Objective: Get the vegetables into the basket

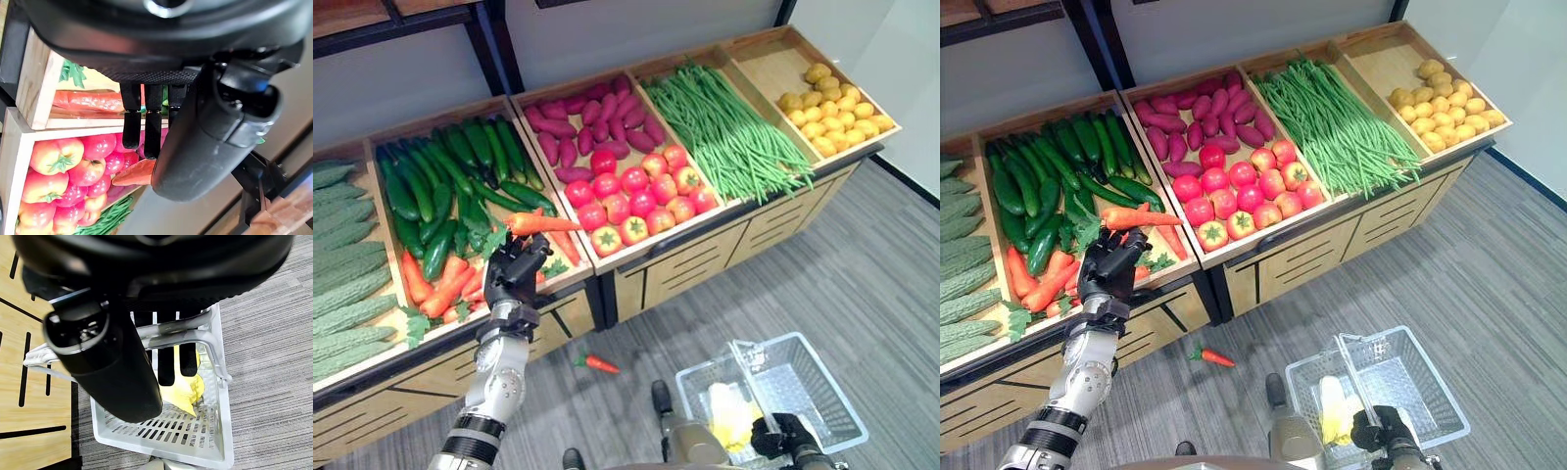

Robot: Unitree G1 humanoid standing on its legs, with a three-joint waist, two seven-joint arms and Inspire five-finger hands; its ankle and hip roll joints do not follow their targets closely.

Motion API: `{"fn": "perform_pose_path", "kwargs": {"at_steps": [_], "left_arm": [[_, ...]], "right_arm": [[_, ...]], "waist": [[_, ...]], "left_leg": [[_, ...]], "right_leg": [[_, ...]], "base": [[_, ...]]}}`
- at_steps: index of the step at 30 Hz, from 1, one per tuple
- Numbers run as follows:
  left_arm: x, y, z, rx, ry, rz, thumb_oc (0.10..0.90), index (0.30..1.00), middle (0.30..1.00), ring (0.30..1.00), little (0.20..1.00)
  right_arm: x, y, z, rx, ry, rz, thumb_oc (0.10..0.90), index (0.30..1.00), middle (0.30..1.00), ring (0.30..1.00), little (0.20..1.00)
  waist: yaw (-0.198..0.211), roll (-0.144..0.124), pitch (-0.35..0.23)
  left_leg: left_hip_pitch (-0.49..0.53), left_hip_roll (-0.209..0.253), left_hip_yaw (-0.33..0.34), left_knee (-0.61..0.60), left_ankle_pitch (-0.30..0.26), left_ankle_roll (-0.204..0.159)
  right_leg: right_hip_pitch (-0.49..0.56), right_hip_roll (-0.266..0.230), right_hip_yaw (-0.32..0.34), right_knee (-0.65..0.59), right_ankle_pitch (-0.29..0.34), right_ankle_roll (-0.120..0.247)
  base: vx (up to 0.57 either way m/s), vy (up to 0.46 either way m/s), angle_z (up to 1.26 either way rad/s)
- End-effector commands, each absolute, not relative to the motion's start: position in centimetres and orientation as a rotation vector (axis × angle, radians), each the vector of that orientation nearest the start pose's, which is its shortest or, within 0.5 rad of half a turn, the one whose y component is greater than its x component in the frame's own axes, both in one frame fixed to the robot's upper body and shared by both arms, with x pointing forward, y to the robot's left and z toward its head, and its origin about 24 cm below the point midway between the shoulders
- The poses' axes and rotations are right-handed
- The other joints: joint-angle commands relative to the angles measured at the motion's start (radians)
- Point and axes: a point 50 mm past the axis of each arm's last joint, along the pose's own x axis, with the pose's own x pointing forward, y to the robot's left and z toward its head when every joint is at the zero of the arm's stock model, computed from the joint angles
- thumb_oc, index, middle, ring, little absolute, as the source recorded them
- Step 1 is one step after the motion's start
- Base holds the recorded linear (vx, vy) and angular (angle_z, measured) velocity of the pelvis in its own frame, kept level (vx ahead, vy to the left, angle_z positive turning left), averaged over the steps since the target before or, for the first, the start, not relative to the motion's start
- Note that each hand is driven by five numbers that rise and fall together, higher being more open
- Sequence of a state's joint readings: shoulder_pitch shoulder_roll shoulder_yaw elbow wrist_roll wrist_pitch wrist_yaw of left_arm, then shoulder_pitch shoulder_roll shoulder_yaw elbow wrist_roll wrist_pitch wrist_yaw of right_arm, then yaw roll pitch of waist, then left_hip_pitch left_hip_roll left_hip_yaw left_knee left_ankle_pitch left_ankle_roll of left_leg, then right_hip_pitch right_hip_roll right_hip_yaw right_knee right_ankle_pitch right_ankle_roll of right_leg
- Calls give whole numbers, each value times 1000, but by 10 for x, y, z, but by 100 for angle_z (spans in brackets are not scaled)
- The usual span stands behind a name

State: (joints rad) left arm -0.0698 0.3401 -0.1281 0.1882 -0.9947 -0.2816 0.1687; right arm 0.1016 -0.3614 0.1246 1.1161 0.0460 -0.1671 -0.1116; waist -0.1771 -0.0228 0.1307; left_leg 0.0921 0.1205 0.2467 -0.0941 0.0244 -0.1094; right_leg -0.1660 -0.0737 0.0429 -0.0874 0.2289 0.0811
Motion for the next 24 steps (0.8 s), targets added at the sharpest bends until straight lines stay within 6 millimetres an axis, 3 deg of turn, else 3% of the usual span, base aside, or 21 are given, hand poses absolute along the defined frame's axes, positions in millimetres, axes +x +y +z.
{"fn": "perform_pose_path", "kwargs": {"at_steps": [1,4,5,7,8,9,10,11,12,13,14,18,22,23,24], "left_arm": [[273,218,102,-554,-345,58,400,300,300,300,300],[273,217,101,-546,-344,44,400,300,300,300,300],[275,213,101,-522,-336,20,400,300,300,300,300],[281,204,104,-529,-337,-6,400,300,300,300,300],[283,202,107,-517,-347,-20,400,300,300,300,300],[283,203,108,-513,-349,-18,400,300,300,300,300],[283,204,109,-492,-349,-19,400,300,300,300,300],[283,203,109,-489,-349,-19,400,300,300,300,300],[283,205,109,-488,-347,-9,400,300,300,300,300],[282,205,110,-487,-351,-12,400,300,300,300,300],[274,212,110,-452,-349,-14,400,300,300,300,300],[271,215,110,-422,-351,-10,400,300,300,300,300],[269,218,109,-416,-348,-2,400,300,300,300,300],[269,214,106,-430,-338,-15,400,300,300,300,300],[269,214,105,-431,-337,-15,400,300,300,300,300]], "right_arm": [[87,-293,-133,-424,993,-221,400,300,300,300,300],[85,-293,-134,-416,999,-224,400,300,300,300,300],[87,-295,-133,-411,998,-233,400,300,300,300,300],[86,-300,-132,-393,1002,-275,400,300,300,300,300],[90,-299,-132,-369,993,-305,400,300,300,300,300],[91,-297,-132,-366,993,-301,400,300,300,300,300],[96,-295,-132,-349,982,-320,400,300,300,300,300],[98,-294,-133,-348,982,-318,400,300,300,300,300],[101,-293,-133,-343,981,-332,400,300,300,300,300],[101,-293,-133,-346,985,-329,400,300,300,300,300],[101,-294,-133,-352,985,-336,400,300,300,300,300],[100,-293,-133,-358,987,-315,400,300,300,300,300],[99,-292,-134,-357,985,-310,400,300,300,300,300],[88,-296,-135,-348,1007,-332,400,300,300,300,300],[88,-296,-134,-349,1007,-333,400,300,300,300,300]], "waist": [[11,-53,-24],[13,-58,-17],[14,-71,-1],[0,-87,18],[-18,-85,40],[-18,-84,45],[-2,-73,65],[0,-71,65],[19,-61,78],[24,-58,78],[44,-40,67],[62,-50,47],[73,-66,36],[56,-64,21],[55,-63,20]], "left_leg": [[33,14,-30,7,-50,1],[35,4,-25,18,-53,8],[-6,-15,-25,93,-83,20],[-36,-54,-7,118,-103,46],[-44,-69,21,100,-91,55],[-46,-69,27,96,-89,60],[-50,-65,63,101,-90,73],[-52,-65,78,100,-88,76],[-55,-50,131,113,-88,86],[-57,-44,149,112,-84,87],[-56,-30,213,111,-97,96],[-70,-13,287,135,-94,96],[-68,-5,335,154,-95,87],[-74,16,357,163,-75,68],[-75,18,356,164,-74,66]], "right_leg": [[79,-120,35,13,-97,119],[80,-127,41,18,-96,122],[68,-148,54,35,-85,133],[15,-179,91,61,0,173],[-62,-187,123,72,164,181],[-79,-186,110,76,158,181],[-100,-208,-10,116,102,176],[-99,-216,-43,130,75,167],[-90,-238,-163,214,5,145],[-76,-246,-190,237,-17,138],[-28,-282,-233,389,-83,137],[38,-292,-249,419,-91,140],[77,-267,-281,334,-123,135],[104,-229,-293,248,-168,125],[105,-227,-295,246,-168,124]], "base": [[-2,54,0],[-30,72,-5],[-193,269,-5],[-273,306,-11],[-247,202,-67],[-351,296,-105],[-236,220,-112],[-331,290,-100],[-229,171,-174],[-278,250,-192],[-176,151,-180],[-80,-8,-103],[0,-124,-79],[18,-206,-71],[8,-242,-47]]}}
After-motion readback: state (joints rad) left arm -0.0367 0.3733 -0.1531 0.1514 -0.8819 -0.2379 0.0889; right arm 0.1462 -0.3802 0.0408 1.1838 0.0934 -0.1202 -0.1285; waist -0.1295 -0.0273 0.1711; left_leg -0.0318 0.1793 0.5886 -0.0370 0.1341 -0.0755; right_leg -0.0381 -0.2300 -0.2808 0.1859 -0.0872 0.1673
